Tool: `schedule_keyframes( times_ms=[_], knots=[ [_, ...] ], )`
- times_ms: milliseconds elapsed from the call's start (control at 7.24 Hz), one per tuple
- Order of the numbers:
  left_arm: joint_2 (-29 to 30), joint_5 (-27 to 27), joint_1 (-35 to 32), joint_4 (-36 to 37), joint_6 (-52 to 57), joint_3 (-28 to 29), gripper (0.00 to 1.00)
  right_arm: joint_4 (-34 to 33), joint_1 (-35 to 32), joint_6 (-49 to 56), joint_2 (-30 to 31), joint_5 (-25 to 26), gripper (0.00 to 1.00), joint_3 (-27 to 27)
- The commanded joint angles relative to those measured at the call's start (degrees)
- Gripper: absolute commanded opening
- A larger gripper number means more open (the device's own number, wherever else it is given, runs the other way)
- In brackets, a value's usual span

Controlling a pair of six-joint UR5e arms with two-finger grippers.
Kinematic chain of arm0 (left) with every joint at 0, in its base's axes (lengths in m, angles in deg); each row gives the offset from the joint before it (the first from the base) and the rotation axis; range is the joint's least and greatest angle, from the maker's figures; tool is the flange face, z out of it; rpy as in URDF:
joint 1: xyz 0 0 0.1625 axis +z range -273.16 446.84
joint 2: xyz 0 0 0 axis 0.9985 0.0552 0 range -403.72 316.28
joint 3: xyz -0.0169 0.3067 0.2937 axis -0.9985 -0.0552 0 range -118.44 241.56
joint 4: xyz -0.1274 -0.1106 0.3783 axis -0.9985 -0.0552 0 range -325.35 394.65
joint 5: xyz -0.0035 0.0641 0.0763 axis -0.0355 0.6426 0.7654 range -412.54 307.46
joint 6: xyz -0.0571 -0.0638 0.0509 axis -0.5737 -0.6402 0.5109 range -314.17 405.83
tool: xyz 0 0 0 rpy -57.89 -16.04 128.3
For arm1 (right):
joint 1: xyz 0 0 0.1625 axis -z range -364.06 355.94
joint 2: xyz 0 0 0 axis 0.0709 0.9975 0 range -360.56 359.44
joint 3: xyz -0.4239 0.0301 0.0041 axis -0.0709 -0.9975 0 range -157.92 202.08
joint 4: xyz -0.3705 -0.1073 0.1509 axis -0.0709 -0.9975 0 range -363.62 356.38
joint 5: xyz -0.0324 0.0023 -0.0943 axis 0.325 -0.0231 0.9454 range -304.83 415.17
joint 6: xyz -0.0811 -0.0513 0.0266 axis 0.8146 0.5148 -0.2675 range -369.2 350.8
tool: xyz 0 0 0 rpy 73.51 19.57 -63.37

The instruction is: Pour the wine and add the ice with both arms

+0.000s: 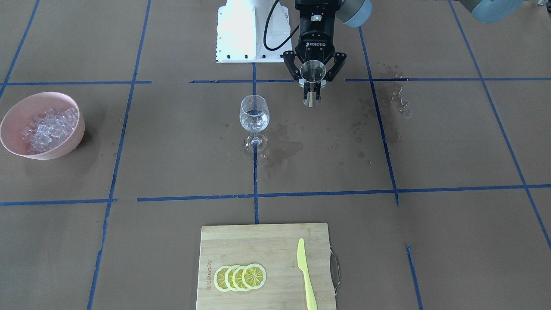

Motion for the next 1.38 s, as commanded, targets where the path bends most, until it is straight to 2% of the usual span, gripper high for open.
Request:
schedule_keyframes(
  times_ms=[0,138,415,829,1244],
  knots=[
    [2.0,0.1,1.6,0.1,6.6,2.6,0.0,5.3,2.7,-5.0,1.9,0.2,1.0,0.2],
    [3.1,0.2,1.7,0.1,8.4,4.1,0.0,5.3,3.6,-5.4,2.0,0.4,1.0,0.2],
    [3.1,0.2,2.1,0.4,14.5,4.4,0.0,5.4,8.2,-8.1,2.5,5.4,1.0,1.5],
    [3.2,0.3,3.6,0.5,21.6,5.8,0.0,7.5,11.3,-11.0,3.1,6.6,1.0,2.0],
    [4.0,0.6,3.9,0.6,35.2,6.8,0.0,7.5,11.6,-11.1,3.1,6.6,1.0,2.0]
  ],
)
